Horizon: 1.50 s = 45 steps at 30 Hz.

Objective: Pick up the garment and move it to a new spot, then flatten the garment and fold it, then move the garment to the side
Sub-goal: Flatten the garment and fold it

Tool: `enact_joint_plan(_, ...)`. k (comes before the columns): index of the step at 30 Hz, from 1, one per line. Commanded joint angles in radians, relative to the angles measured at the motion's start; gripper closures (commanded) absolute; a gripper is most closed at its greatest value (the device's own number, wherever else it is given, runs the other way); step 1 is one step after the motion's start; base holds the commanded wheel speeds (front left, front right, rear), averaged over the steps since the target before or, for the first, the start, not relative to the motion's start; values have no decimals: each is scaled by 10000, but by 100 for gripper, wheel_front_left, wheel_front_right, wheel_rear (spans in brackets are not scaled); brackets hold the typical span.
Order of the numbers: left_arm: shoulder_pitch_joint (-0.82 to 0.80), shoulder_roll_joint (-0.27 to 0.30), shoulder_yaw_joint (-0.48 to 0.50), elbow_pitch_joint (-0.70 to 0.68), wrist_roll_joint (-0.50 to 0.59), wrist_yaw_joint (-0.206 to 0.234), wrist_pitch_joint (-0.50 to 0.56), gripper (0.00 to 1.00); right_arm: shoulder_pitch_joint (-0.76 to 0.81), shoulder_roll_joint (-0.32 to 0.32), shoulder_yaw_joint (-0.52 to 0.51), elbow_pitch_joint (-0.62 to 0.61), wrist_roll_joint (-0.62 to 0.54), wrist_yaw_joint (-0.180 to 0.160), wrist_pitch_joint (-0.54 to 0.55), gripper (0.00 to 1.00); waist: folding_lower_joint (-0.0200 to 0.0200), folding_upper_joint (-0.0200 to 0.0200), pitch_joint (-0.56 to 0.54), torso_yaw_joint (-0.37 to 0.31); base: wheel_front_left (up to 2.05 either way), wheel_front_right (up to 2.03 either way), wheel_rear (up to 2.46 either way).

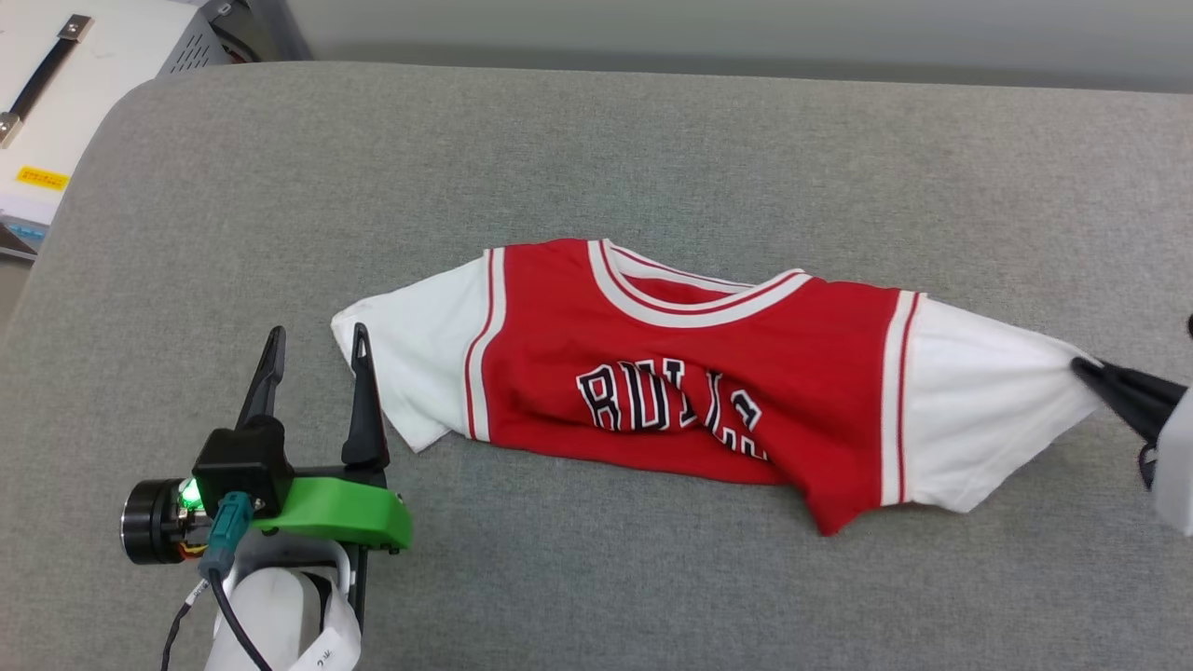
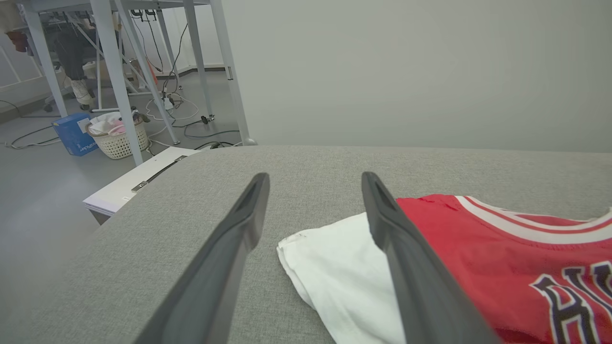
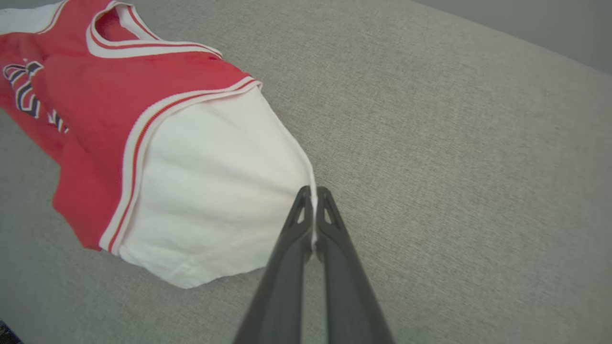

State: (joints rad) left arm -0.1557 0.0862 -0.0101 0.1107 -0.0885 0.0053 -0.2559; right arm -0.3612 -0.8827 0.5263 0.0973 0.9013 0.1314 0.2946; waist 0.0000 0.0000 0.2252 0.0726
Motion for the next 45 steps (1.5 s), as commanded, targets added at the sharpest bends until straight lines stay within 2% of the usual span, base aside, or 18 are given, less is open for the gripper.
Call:
enact_joint_plan(1, 79, -70, 49, -61, 108, -43, -59, 0, 229, -112, -440, -62, -56, -7, -21, 100, 0, 0, 36, -68, 0, 0, 0)
enact_joint_plan(7, -145, -102, 99, -226, 248, -169, -59, 0, 418, -236, -2164, -150, -246, -7, 508, 100, 0, 0, 548, -98, 0, 0, 0)
enact_joint_plan(13, -570, -154, 43, -329, 330, -278, -59, 0, -374, -178, -2859, 522, -510, -7, 1366, 100, 0, 0, 1223, 92, 0, 0, 0)
enact_joint_plan(20, -993, -235, -117, -344, 358, -320, -59, 0, -1939, 237, -3130, 2083, -1112, -7, 2085, 100, 0, 0, 1859, 380, 0, 0, 0)
enact_joint_plan(25, -1168, -277, -195, -336, 365, -304, -59, 0, -2632, 834, -2816, 3661, -1755, -7, 2332, 100, 0, 0, 2062, 506, 0, 0, 0)
enact_joint_plan(31, -1250, -309, -267, -259, 364, -268, -59, 0, -2863, 1634, -2458, 5233, -2018, -7, 2163, 100, 0, 0, 2065, 579, 0, 0, 0)
enact_joint_plan(36, -1193, -318, -232, -155, 406, -257, -59, 0, -2880, 1743, -2235, 5576, -1898, -7, 1338, 100, 0, 0, 1768, 529, 0, 0, 0)
enact_joint_plan(38, -1133, -296, -161, -112, 423, -266, -59, 0, -2798, 1717, -2170, 5529, -1822, -7, 805, 15, 0, 0, 1549, 470, 0, 0, 0)
enact_joint_plan(39, -1098, -271, -114, -86, 427, -275, -59, 0, -2724, 1701, -2128, 5471, -1804, -7, 472, 0, 0, 0, 1391, 424, 0, 0, 0)
enact_joint_plan(45, -887, -71, 162, -45, 402, -385, -59, 0, -2004, 1573, -2011, 4855, -1870, -7, -1401, 0, 0, 0, 675, 137, 0, 0, 0)
